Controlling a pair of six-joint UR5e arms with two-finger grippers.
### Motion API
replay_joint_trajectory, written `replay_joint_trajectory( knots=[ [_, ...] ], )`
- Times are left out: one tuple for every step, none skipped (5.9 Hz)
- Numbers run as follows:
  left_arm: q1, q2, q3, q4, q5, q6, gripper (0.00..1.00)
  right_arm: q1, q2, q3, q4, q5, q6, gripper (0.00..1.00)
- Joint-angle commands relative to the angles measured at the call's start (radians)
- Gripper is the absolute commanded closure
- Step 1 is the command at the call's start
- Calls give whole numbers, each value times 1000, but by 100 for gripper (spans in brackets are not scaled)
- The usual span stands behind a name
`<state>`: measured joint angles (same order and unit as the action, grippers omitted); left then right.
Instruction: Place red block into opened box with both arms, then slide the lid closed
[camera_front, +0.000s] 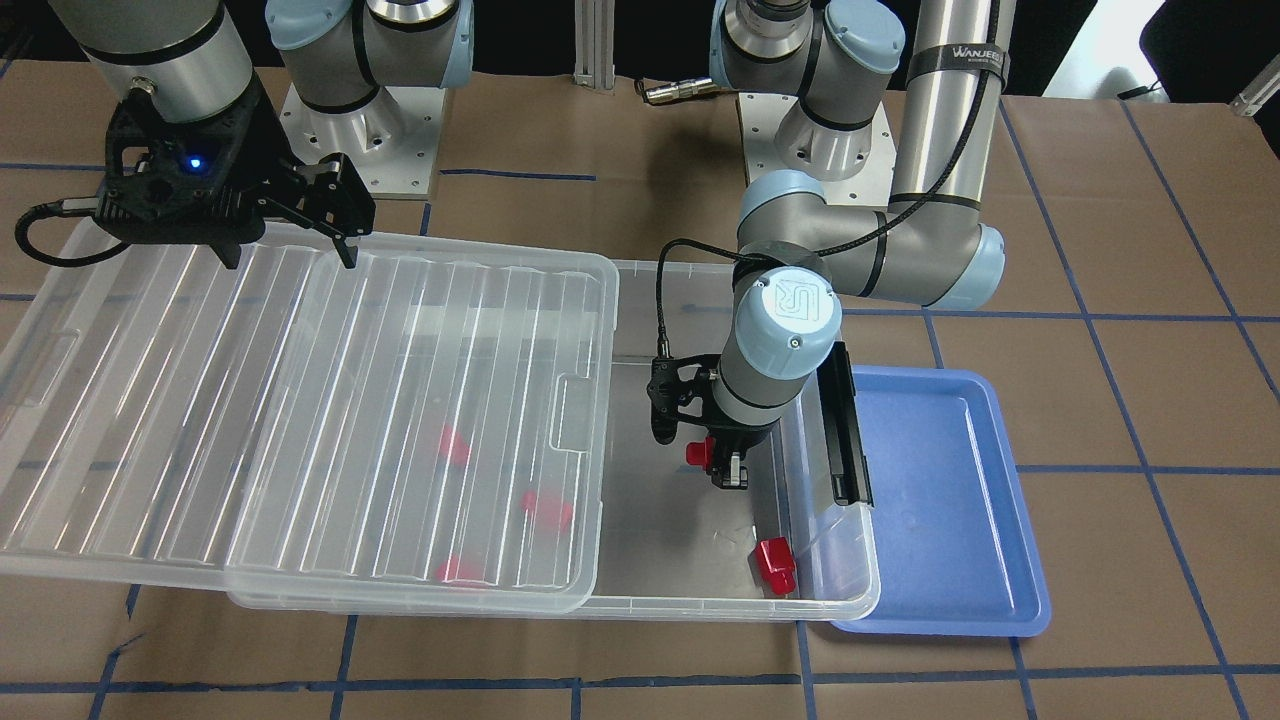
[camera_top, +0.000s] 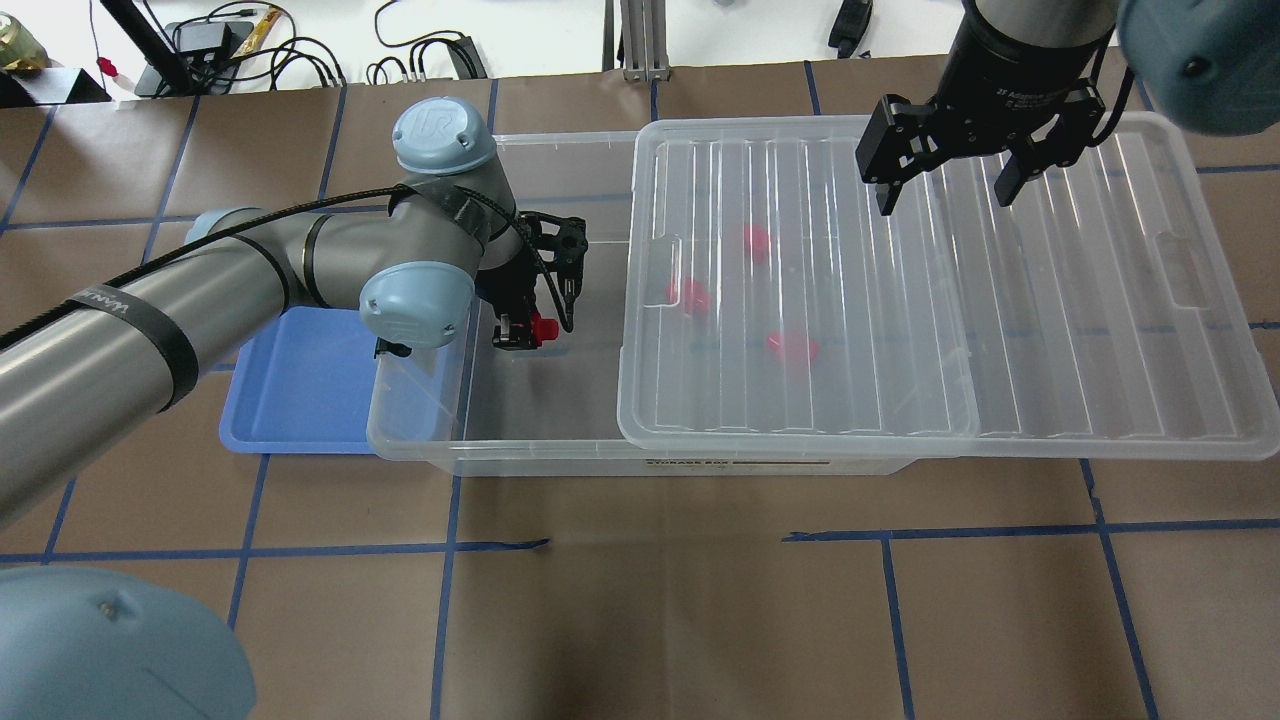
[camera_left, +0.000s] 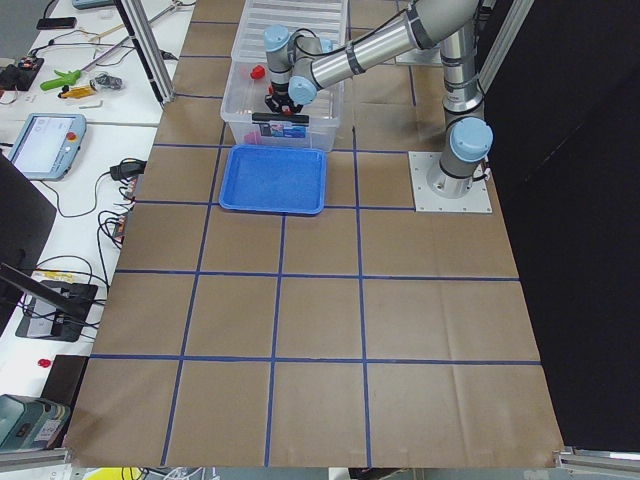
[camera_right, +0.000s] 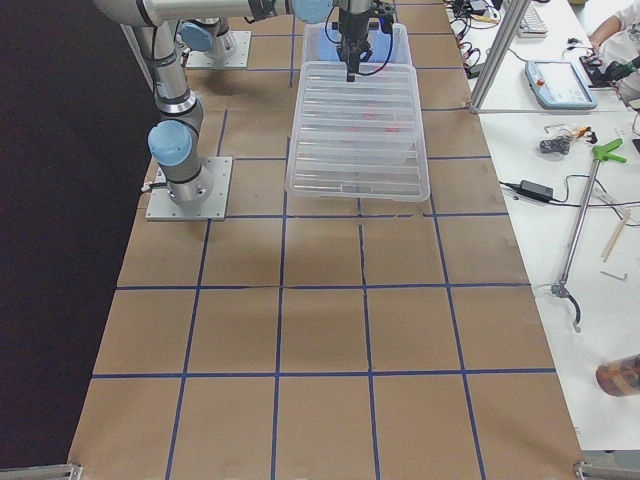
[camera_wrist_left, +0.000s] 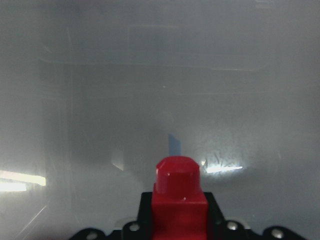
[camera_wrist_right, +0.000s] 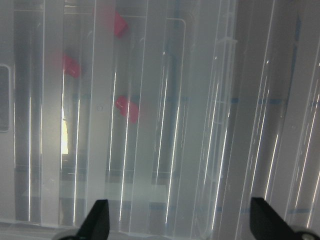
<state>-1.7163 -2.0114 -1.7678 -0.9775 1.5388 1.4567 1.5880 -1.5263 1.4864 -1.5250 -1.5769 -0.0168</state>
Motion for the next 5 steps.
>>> replay_joint_trajectory(
  knots=[
    [0,-26,-2,25,0,1,70,0,2,2,0,0,0,0],
    [1,-26,-1,23,1,4,19,0,2,2,0,0,0,0],
    [1,-20,2,22,4,5,7,0,2,0,0,0,0,0],
    [1,-3,19,-3,3,4,6,-2,2,0,-1,0,0,0],
    [0,37,28,-44,1,8,6,-9,2,0,-4,-5,-2,0]
  ],
)
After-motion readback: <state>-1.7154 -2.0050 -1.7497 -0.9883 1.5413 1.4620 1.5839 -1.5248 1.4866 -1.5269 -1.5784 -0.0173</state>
